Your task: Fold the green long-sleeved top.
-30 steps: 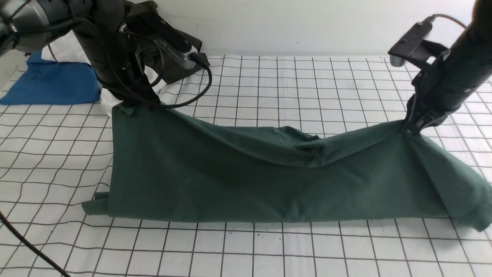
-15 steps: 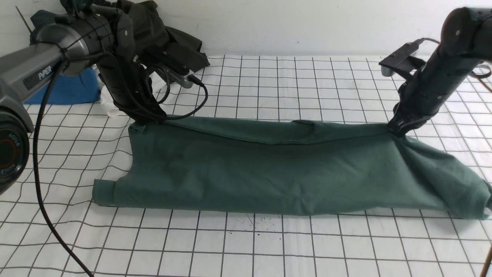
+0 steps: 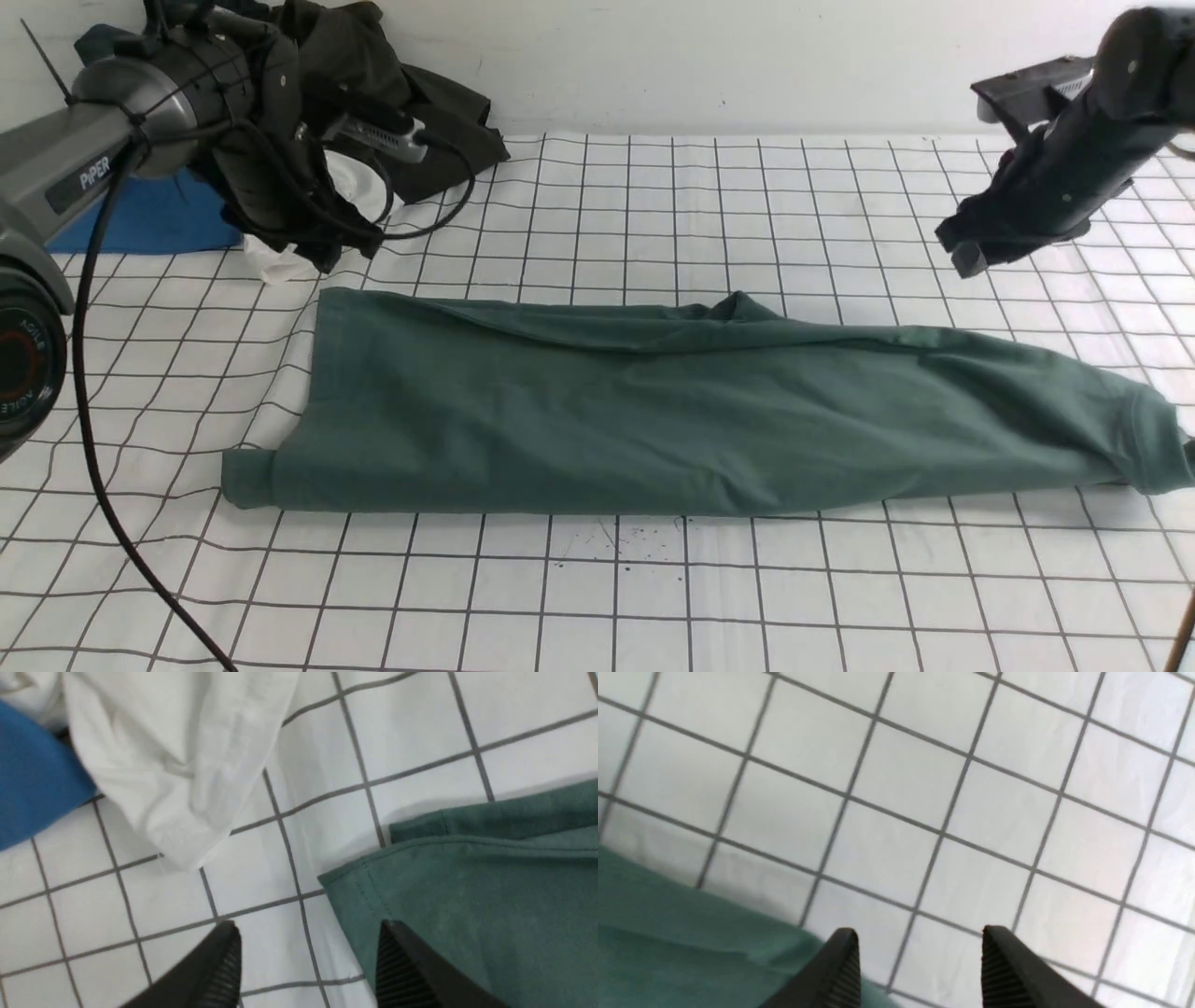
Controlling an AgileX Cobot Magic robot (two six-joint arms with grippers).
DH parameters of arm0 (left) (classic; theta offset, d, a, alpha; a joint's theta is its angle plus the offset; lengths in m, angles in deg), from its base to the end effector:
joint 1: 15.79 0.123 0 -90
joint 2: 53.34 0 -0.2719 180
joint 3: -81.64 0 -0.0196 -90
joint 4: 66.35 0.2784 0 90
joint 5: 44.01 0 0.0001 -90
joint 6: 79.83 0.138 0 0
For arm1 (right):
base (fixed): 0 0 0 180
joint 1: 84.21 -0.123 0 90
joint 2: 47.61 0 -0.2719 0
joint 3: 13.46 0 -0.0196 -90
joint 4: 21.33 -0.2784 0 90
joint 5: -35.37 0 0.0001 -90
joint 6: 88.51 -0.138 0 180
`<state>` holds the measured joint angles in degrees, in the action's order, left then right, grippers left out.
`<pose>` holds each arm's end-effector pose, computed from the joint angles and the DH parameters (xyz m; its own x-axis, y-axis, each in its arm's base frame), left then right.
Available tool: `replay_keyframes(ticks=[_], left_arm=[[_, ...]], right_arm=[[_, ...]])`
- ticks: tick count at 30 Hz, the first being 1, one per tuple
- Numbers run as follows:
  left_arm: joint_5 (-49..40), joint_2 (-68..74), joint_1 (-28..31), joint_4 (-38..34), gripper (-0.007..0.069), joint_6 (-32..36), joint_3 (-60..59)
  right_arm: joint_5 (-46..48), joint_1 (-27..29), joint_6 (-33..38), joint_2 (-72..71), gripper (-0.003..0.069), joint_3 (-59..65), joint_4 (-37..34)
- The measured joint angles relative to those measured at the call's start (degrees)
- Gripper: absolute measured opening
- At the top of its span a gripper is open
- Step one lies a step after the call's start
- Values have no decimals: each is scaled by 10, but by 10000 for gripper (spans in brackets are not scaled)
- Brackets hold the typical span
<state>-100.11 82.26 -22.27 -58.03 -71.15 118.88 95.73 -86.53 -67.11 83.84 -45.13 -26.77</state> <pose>0.5306 -0.0436 0.1688 -0.8564 0.3279 -0.3989 0.2649 0.9421 0.2057 0.5037 0.0318 0.1695 -0.8675 -0.3550 -0.3483 -0.3660 0.9299 -0.0362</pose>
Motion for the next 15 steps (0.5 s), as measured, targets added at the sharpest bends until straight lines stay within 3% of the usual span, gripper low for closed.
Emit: replay_keyframes(ticks=[3, 7, 11, 15], left_arm=[[-45, -19, -3, -19, 438, -7, 19], [-73, -41, -16, -44, 441, 6, 24], [-96, -52, -36, -80, 360, 33, 24], [-120, -52, -42, -94, 246, 50, 24]], right_arm=[[42, -31, 20, -13, 342, -6, -45], [79, -79, 40, -9, 304, -9, -81], [81, -146, 55, 39, 220, -9, -77], [16, -171, 37, 86, 165, -9, -29]])
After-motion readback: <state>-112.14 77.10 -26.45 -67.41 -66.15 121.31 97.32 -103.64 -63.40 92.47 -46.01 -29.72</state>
